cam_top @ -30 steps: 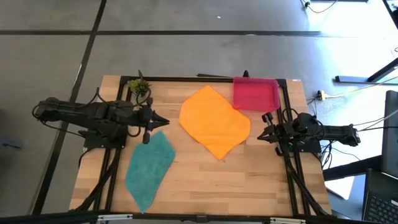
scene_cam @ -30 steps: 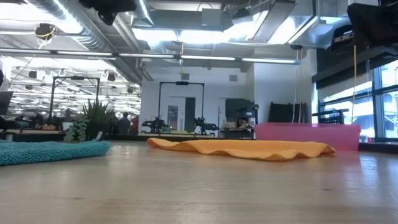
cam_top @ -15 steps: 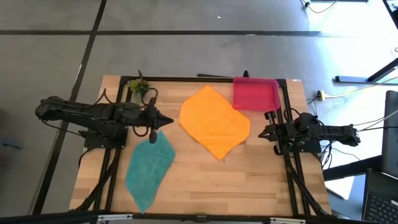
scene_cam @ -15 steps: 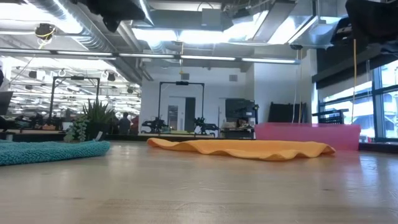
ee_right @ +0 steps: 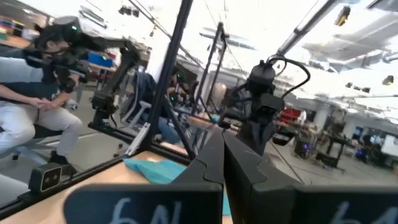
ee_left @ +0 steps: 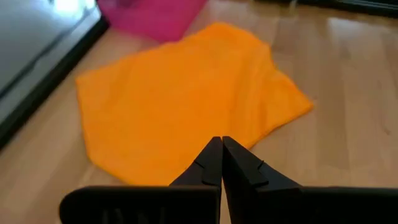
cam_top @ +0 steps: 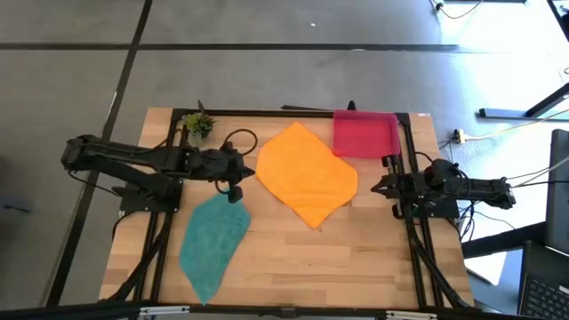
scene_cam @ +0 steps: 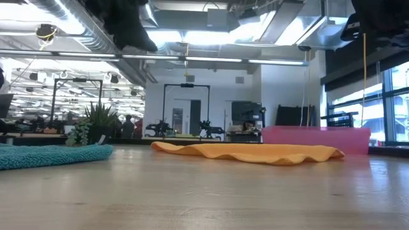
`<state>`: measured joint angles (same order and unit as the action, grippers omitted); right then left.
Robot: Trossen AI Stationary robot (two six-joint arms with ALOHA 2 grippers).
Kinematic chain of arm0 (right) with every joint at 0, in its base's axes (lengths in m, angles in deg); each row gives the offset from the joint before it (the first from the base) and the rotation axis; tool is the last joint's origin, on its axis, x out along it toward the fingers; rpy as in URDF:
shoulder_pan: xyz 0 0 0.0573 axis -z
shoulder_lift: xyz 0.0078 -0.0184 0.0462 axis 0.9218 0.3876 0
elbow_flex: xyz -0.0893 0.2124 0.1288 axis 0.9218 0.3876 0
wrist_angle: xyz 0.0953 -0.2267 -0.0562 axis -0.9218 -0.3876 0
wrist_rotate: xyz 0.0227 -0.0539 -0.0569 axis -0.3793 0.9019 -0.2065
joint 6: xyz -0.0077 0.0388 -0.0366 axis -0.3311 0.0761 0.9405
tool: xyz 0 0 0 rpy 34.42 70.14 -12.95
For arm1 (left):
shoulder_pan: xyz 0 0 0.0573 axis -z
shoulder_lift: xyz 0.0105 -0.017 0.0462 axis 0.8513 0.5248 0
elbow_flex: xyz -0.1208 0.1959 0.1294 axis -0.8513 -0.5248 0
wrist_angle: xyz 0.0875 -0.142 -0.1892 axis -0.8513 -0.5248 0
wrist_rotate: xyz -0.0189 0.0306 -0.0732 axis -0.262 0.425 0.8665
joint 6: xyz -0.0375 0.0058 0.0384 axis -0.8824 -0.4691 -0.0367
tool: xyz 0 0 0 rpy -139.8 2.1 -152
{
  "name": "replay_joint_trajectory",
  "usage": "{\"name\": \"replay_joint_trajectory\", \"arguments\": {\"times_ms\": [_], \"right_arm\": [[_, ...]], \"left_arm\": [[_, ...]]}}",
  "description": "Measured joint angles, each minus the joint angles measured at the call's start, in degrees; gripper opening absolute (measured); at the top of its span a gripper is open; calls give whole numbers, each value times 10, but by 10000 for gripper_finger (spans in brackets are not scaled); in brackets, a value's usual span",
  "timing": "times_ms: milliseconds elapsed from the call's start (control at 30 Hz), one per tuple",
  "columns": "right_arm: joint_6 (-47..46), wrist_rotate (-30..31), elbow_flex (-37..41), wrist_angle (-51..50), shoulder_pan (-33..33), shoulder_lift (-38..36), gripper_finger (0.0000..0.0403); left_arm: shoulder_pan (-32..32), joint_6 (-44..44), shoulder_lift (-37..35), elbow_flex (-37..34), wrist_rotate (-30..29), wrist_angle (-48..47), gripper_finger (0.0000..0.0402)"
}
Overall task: Roll microfiber towels into tight, uniform cylinder then place into a basket
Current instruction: Fold the orange microfiber towel
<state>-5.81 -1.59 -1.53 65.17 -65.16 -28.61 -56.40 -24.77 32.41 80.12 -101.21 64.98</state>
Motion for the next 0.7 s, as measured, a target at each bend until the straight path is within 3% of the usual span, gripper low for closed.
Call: {"name": "replay_joint_trajectory", "arguments": {"times_ms": [233, 433, 700], "right_arm": [[-1, 6, -41, -46, 0, 33, 3], [0, 16, -60, -62, 0, 75, 3], [1, 42, -108, -108, 0, 123, 3]], "left_arm": [[-14, -84, 44, 0, -10, -8, 10], [-38, -168, 64, 0, 0, -8, 53], [-77, -345, 81, -1, 11, -18, 94]]}}
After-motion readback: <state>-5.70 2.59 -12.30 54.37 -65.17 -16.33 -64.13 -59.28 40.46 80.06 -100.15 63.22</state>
